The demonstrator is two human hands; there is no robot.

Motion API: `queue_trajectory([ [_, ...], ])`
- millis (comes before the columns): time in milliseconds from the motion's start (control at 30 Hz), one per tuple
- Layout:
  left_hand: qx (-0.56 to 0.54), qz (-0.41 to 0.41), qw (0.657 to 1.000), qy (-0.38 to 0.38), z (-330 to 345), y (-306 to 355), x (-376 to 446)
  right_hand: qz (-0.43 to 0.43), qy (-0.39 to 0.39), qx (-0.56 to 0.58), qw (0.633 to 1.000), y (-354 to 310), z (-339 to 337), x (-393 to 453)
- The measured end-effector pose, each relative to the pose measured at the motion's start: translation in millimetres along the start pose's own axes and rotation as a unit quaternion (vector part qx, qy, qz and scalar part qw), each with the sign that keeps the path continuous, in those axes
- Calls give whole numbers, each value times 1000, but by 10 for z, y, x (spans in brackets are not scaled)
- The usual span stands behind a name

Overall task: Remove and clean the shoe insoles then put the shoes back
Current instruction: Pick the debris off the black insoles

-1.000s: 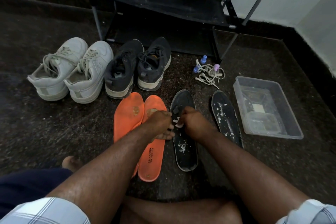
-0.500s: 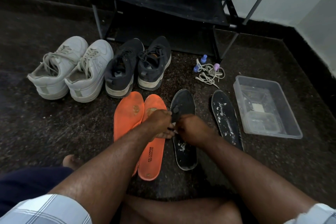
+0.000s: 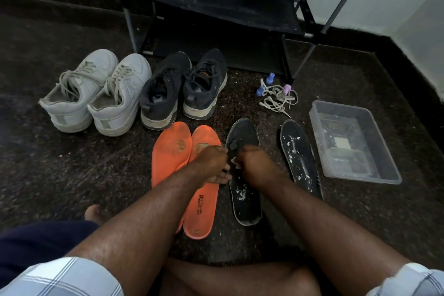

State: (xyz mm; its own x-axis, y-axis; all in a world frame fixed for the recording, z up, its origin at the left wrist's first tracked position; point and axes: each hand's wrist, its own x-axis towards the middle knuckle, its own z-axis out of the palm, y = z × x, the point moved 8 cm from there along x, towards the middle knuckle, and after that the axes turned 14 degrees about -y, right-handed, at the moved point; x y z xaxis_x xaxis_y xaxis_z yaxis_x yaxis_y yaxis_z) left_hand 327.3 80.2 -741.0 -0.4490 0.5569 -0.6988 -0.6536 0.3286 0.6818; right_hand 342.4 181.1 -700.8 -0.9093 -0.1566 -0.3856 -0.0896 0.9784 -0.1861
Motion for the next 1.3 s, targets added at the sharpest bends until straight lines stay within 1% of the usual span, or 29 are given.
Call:
queue_trajectory([
  [33, 2, 0, 1000, 0, -2, 3, 0, -23, -13, 5, 1000, -51, 35, -15],
  [67, 3, 0, 1000, 0, -3, 3, 1, -36, -3, 9, 999, -42, 19, -12],
  [100, 2, -1, 1000, -1, -4, -1, 2, -28, 7, 9, 1000, 13, -14, 3],
  [200, -6, -1, 1000, 1, 7, -2, -9, 49, 49, 16, 997, 265, -105, 43],
  [267, -12, -1, 1000, 4, 0, -2, -4, 40, 30, 8, 999, 191, -37, 73],
  [333, -21, 3, 1000, 3, -2, -3, 4, -6, -15, -13, 1000, 39, 117, 79],
  [367, -22, 7, 1000, 5, -5, 2, 4, -17, -22, -3, 1000, 40, 135, 74],
  [433, -21, 8, 1000, 12, -12, -5, 1, -1, 13, 32, 999, 182, 36, 67],
  [500, -19, 7, 1000, 12, -1, -7, 2, 47, 45, 37, 997, 334, -48, 38],
  [533, -19, 6, 1000, 12, 0, -3, 1, 58, 49, 36, 996, 354, -44, 39],
  [567, -21, 6, 1000, 12, -4, 2, 5, 49, 41, 25, 998, 290, -39, 35],
  [633, -27, 5, 1000, 12, -8, 6, 6, 2, 5, 3, 1000, 101, 46, 33],
  [667, -29, 6, 1000, 11, -4, 8, 3, -15, 3, -3, 1000, 71, 69, 38],
  [700, -28, 6, 1000, 9, -1, 6, 2, -13, 2, 4, 1000, 105, 65, 50],
  [833, -23, 5, 1000, 3, 8, -9, 7, 51, 47, 28, 997, 365, -28, 58],
  [867, -31, 5, 1000, 4, 3, -10, 8, 51, 46, 26, 997, 350, -13, 64],
  [967, -32, 6, 999, 7, -2, -4, 9, -14, -2, 2, 1000, 97, 116, 64],
  [1000, -30, 7, 999, 8, 3, 3, 8, -23, -6, 9, 1000, 98, 127, 74],
  [1067, -24, 7, 1000, 8, 9, -1, 15, -1, 23, 34, 999, 220, 35, 79],
  [1133, -22, 7, 1000, 9, 10, -6, 10, 61, 57, 43, 996, 412, -32, 47],
  [1167, -24, 7, 1000, 10, 1, -7, 11, 76, 62, 36, 995, 441, -33, 32],
  [1200, -26, 5, 1000, 11, -6, -13, 16, 66, 50, 24, 996, 381, -13, 35],
  [1300, -29, 6, 1000, 11, -17, -7, 18, -36, -8, 7, 999, 70, 154, 59],
])
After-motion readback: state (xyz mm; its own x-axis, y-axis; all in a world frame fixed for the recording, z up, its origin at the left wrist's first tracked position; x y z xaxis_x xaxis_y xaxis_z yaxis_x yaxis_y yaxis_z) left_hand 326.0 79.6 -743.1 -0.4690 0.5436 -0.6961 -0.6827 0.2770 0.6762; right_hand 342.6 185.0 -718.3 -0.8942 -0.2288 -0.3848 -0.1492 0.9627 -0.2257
